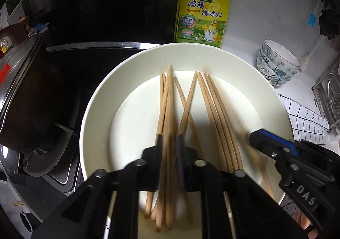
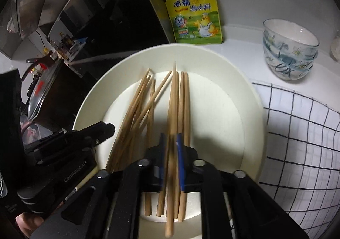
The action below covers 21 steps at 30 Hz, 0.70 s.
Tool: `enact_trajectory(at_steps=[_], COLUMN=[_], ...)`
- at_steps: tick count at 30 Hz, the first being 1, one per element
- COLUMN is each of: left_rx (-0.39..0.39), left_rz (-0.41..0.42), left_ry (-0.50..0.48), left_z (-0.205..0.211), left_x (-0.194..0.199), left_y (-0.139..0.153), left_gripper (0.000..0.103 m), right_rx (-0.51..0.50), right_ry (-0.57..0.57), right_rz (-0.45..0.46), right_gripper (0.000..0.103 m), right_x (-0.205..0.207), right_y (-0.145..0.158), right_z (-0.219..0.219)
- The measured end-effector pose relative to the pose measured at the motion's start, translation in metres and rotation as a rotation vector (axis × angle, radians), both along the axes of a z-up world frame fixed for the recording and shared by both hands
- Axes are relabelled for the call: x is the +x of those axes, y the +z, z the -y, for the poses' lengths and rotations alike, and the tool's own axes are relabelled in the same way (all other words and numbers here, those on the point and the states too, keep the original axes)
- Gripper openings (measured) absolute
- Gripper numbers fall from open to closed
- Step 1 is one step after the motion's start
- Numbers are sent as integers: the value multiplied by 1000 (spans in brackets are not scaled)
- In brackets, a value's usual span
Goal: Organize utensils
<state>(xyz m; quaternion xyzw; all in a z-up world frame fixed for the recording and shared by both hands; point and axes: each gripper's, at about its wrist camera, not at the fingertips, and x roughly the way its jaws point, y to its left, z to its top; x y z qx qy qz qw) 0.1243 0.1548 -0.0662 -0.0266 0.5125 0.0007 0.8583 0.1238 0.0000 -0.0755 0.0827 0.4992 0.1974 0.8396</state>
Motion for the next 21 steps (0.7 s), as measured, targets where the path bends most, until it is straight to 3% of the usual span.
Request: enact_trajectory(at_steps=[1,3,4,21], left_rx=[3,5,8,34], left_rz=[1,-2,5,51], left_ry=[5,13,27,53], left_z=[-1,-4,-7,-8], left_x=[-1,-3,-6,-42], left_y=[1,4,7,43], left_gripper=[29,63,69,70], right_rx=[-7,-11,-9,-51], right_ry=[-6,-14,-21,-35], right_rz=[14,24,30,92], right_gripper=[16,16,17,25], right_x=[-3,-5,-8,-56], right_y=[4,9,12,43], right_z=[1,3,5,22])
